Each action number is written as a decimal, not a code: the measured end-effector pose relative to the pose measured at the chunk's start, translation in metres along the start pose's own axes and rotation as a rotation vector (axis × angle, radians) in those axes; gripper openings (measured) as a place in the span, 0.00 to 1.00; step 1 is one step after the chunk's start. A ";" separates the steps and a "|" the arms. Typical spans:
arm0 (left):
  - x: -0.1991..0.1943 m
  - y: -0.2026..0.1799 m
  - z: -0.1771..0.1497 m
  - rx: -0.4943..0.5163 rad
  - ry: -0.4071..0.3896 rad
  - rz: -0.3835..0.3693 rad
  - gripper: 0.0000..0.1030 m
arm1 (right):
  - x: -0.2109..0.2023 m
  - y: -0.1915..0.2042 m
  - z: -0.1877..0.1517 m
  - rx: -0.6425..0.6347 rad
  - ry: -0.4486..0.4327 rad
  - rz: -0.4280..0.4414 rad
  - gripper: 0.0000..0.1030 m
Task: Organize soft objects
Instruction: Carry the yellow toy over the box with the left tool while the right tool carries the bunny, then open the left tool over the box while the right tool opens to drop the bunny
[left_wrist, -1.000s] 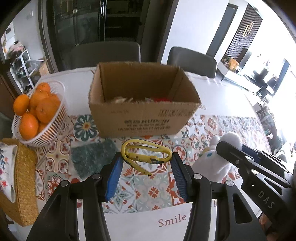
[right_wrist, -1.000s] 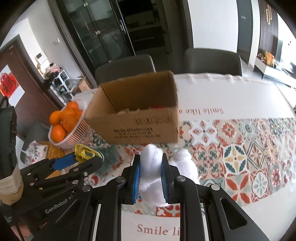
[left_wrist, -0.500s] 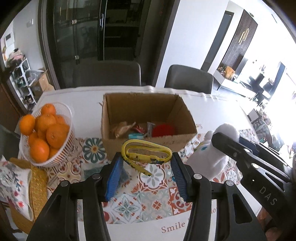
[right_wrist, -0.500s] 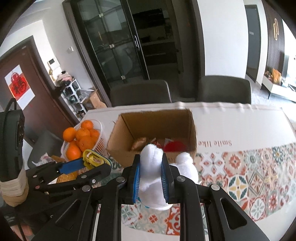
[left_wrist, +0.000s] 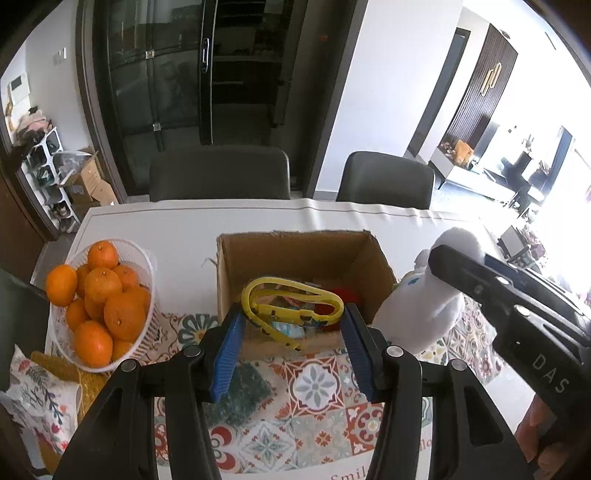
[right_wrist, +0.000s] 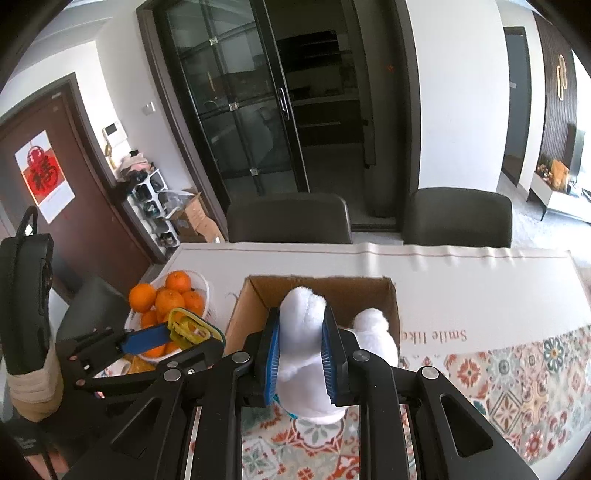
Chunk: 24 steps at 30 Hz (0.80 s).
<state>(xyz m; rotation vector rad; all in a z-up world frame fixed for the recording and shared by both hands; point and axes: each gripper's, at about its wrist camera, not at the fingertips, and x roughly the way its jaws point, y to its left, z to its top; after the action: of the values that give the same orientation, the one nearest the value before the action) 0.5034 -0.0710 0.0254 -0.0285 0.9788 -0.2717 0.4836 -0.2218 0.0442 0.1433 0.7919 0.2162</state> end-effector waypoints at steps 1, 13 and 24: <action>0.002 0.002 0.003 -0.002 0.002 0.002 0.51 | 0.003 0.000 0.005 -0.001 -0.002 -0.002 0.21; 0.054 0.010 0.038 0.001 0.045 0.000 0.51 | 0.057 -0.013 0.034 -0.015 0.064 -0.002 0.21; 0.123 0.010 0.041 0.009 0.155 0.011 0.51 | 0.126 -0.041 0.028 0.016 0.205 -0.005 0.21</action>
<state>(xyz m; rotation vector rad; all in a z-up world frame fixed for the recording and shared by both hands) 0.6042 -0.0949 -0.0534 0.0064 1.1314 -0.2717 0.5947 -0.2317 -0.0317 0.1352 0.9981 0.2218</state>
